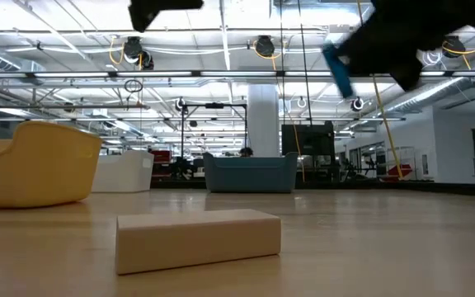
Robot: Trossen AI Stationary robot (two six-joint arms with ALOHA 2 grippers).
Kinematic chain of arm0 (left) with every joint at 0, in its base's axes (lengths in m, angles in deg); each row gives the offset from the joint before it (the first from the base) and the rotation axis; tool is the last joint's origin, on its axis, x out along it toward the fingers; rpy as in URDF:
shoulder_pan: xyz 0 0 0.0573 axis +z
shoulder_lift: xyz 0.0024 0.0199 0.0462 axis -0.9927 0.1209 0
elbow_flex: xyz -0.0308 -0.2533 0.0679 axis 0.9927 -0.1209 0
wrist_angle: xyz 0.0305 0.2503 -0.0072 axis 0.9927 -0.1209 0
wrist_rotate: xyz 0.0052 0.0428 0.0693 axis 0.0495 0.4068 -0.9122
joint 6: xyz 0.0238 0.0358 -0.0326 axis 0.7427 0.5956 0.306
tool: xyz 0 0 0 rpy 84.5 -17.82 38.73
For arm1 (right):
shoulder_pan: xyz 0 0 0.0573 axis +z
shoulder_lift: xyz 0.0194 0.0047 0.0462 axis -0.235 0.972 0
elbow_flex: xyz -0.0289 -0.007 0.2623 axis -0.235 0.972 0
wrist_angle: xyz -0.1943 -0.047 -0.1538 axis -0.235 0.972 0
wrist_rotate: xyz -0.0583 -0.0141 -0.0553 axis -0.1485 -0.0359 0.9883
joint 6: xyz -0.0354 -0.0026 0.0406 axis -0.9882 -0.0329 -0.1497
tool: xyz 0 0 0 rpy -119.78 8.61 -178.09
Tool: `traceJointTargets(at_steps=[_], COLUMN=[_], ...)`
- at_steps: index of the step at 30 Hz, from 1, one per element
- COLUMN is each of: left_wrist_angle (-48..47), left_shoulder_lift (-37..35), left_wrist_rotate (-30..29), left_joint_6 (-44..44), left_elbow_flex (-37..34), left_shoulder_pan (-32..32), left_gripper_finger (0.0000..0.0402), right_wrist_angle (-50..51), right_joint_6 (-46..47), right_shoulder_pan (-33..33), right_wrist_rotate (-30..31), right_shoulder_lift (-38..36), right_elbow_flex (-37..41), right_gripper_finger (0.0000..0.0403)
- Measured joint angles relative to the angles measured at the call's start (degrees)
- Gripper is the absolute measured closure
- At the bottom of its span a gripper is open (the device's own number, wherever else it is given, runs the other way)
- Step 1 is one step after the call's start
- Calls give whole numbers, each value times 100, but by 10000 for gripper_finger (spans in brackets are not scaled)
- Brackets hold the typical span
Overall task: Sort & place blocks by color
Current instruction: Put the blue wooden block into the white bin
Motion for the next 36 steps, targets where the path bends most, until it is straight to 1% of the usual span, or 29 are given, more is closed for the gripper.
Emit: traceJointTargets(at_steps=[3,5,7,10,14,18,21,25,28,30,32,36], left_wrist_angle=[484,896,1227,1600,1993,2362,2437,2994,3602,3743,3966,4182], left_shoulder_lift=[422,678,835,918,998,1118,1216,1349,1480,1548,1627,1647], left_wrist_rotate=[-1,-62,-266,-693,-1212,-1363,-1853,-2396,-2395,-2385,-2399,-2397], left_joint_6=[201,472,888,1570,2474,3393,3658,3936,4268,4463,4576,4587], left_elbow_flex=[-4,-2,-9,-4,-2,5,-9,0,8,3,0,0], left_shoulder_pan=[0,-2,-13,-47,-72,-64,-31,92,160,207,286,423], left_gripper_finger=[206,206,206,206,206,206,206,206,206,206,206,206], right_wrist_angle=[-1172,-1901,-2515,-3144,-3694,-3858,-3931,-3998,-4269,-4573,-4851,-5002], right_joint_6=[-1434,-2181,-2729,-3199,-3390,-3334,-3194,-3135,-3141,-3220,-3227,-3200], right_shoulder_pan=[-257,-461,-625,-858,-1168,-1449,-1632,-1806,-1912,-1972,-2061,-2190], right_wrist_rotate=[450,448,436,450,445,424,308,256,256,222,35,-264], right_shoulder_lift=[-2,0,-3,-4,-1,11,11,18,92,151,199,206], right_elbow_flex=[-9,-9,-9,-9,-11,-11,-11,-11,-11,-11,-13,-13], right_gripper_finger=[295,295,295,292,289,291,288,287,287,287,286,287])
